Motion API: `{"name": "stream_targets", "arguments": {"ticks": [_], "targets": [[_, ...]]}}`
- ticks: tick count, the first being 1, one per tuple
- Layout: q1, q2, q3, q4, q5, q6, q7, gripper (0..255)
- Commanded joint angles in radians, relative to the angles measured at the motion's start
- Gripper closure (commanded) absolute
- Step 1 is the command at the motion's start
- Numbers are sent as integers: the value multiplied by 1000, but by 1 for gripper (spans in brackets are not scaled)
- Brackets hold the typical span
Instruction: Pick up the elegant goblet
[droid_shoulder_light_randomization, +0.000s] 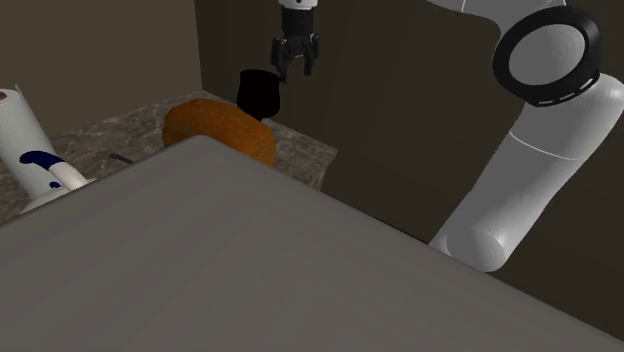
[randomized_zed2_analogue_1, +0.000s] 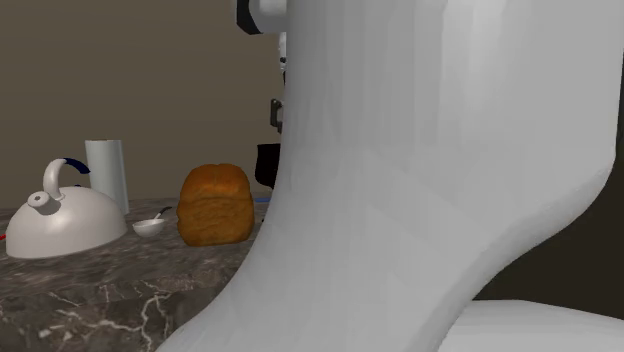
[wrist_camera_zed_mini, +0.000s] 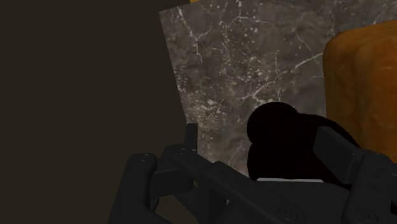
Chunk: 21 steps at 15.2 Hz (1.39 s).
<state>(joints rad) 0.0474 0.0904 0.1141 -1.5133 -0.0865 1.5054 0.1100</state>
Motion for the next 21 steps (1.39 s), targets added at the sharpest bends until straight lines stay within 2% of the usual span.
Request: {"name": "stream_targets", "arguments": {"ticks": [1,4,5,12,14,15,21], "targets": [[10,89,7,115,-5,-28,13,0],[29,252,11,355,-18,-105,24,0],[30,256,11,361,-18,-107,24,0],[22,217,10,199,-13,16,29,0],[22,217,10,199,-13,16,29,0],[22,217,10,198,-13,17,30,255],[22,216,10,198,-13,16,30,255]]}}
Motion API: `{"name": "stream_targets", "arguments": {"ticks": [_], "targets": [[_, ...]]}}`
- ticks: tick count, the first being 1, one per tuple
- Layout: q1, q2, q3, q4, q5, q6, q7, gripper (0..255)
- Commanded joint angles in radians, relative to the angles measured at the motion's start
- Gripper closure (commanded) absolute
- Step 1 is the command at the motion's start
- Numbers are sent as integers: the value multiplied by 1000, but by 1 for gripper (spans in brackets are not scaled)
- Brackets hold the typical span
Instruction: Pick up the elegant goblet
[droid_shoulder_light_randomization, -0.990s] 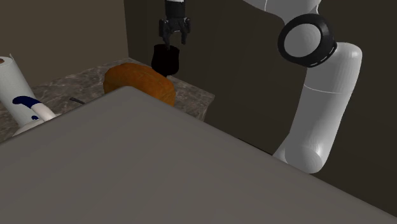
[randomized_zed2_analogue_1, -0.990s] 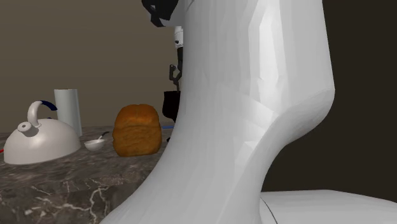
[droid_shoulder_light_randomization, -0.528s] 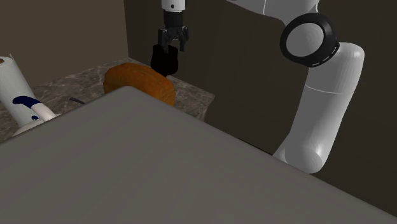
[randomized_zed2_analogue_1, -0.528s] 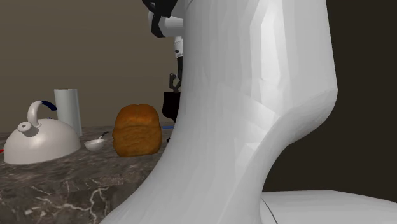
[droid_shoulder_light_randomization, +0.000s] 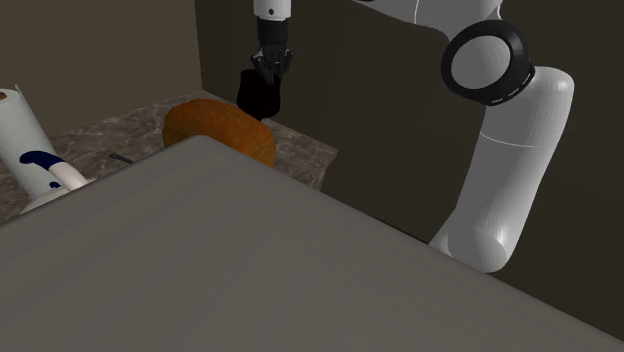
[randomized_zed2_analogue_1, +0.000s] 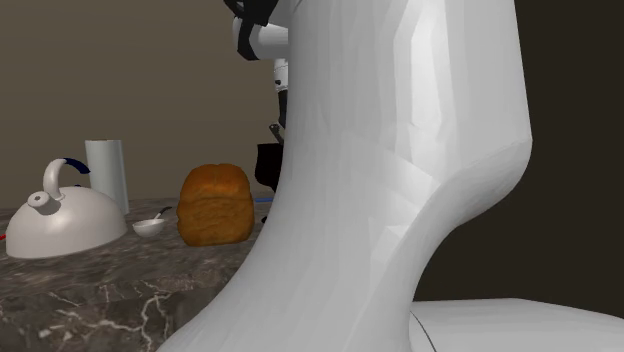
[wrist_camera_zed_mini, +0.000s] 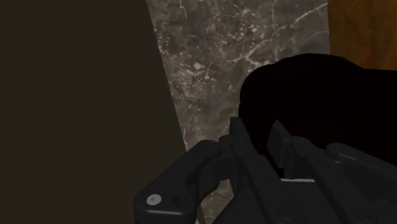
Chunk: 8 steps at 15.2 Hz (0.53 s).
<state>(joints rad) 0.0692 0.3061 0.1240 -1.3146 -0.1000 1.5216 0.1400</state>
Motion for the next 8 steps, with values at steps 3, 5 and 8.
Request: {"name": "stream_targets", "arguments": {"ticks": [3,5,8], "targets": [[0,1,0,0,1,0,-1,255],[2,9,0,39,0,-31,-2,255],[5,24,1,102,-3,-79,-4,255]]}}
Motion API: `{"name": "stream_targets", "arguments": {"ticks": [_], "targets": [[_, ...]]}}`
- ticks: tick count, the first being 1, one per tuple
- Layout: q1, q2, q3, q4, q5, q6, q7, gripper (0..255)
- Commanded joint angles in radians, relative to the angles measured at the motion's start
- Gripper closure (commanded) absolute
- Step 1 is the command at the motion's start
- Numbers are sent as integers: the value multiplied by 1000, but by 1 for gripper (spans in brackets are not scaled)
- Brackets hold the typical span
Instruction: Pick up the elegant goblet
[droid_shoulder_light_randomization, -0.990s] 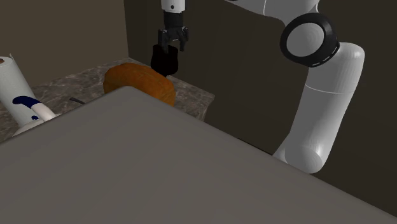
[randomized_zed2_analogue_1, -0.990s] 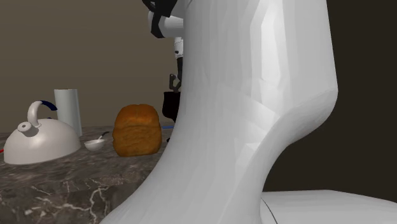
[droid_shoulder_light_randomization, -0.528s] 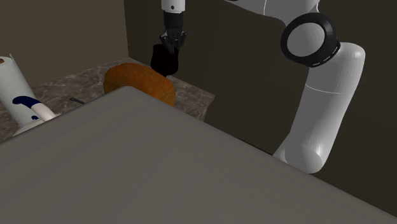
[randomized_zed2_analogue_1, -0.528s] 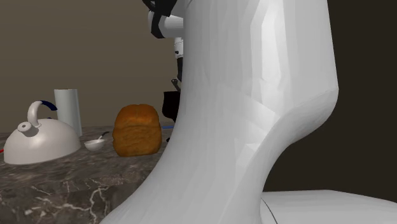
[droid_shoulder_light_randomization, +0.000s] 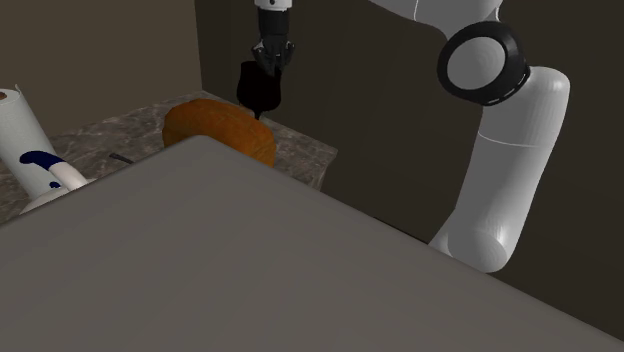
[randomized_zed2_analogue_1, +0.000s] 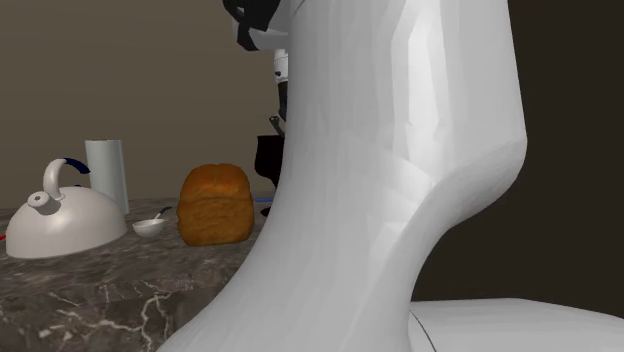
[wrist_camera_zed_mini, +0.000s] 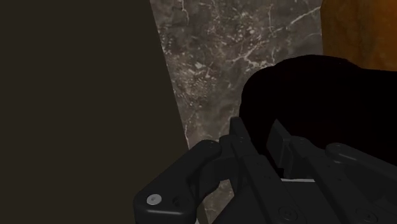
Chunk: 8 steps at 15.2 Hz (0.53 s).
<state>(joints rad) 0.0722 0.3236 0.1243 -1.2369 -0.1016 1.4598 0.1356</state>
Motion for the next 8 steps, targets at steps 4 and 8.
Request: {"name": "stream_targets", "arguments": {"ticks": [4,8], "targets": [[7,34,0,121,-5,-87,-3,255],[15,74,0,239,-11,-165,-7,255]]}}
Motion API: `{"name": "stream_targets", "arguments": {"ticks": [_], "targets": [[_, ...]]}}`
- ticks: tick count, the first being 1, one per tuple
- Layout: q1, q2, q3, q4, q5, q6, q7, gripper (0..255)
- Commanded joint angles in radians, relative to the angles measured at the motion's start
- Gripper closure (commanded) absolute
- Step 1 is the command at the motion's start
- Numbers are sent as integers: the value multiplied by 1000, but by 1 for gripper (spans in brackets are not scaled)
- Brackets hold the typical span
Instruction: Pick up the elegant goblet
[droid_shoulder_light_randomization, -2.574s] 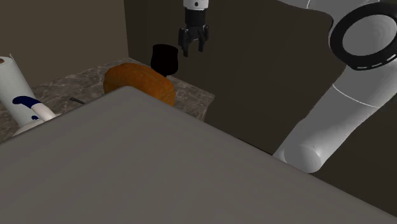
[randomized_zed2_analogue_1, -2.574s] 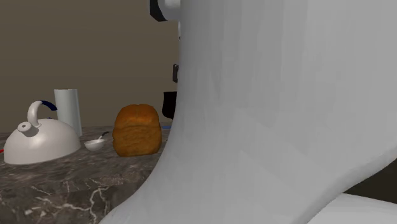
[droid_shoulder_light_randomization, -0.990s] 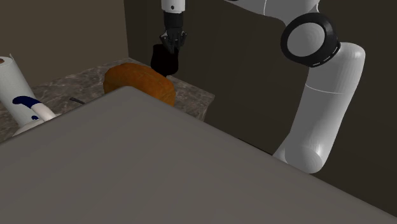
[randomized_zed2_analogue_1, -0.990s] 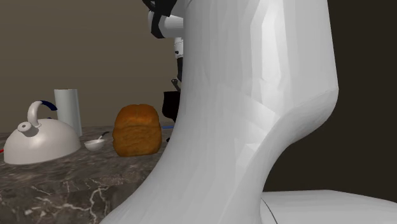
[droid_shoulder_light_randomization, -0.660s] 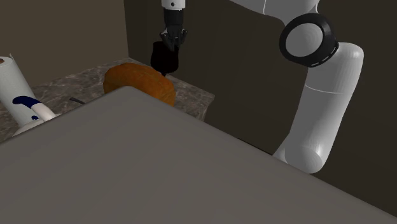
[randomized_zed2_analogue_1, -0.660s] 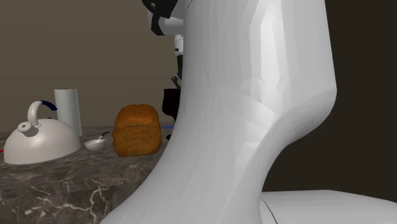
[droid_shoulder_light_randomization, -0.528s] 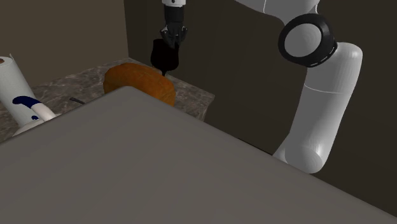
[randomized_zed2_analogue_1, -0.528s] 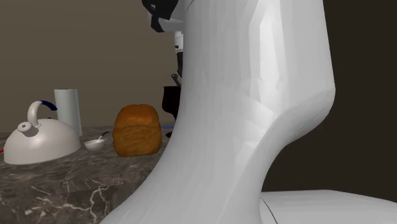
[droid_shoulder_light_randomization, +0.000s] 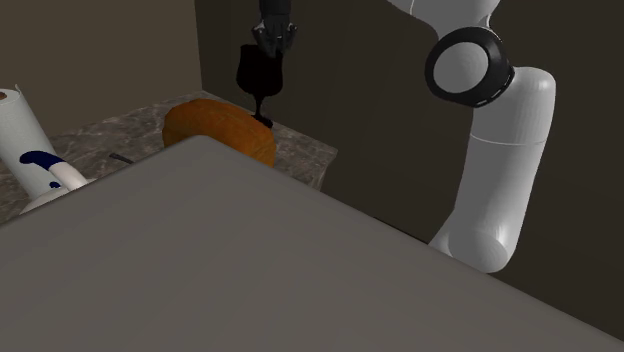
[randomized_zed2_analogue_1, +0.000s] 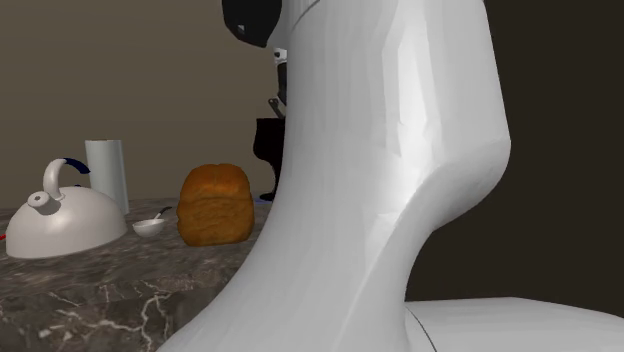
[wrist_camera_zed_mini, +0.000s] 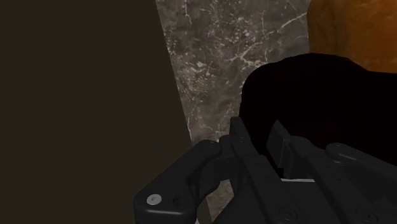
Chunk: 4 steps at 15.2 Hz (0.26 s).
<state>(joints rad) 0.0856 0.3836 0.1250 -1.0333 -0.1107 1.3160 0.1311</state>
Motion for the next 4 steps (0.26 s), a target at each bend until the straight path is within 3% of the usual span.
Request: {"name": "stream_targets", "arguments": {"ticks": [1,4], "targets": [[4,26,-1,70,-4,-43,-4,255],[7,43,-1,113,-6,-69,-5,255]]}}
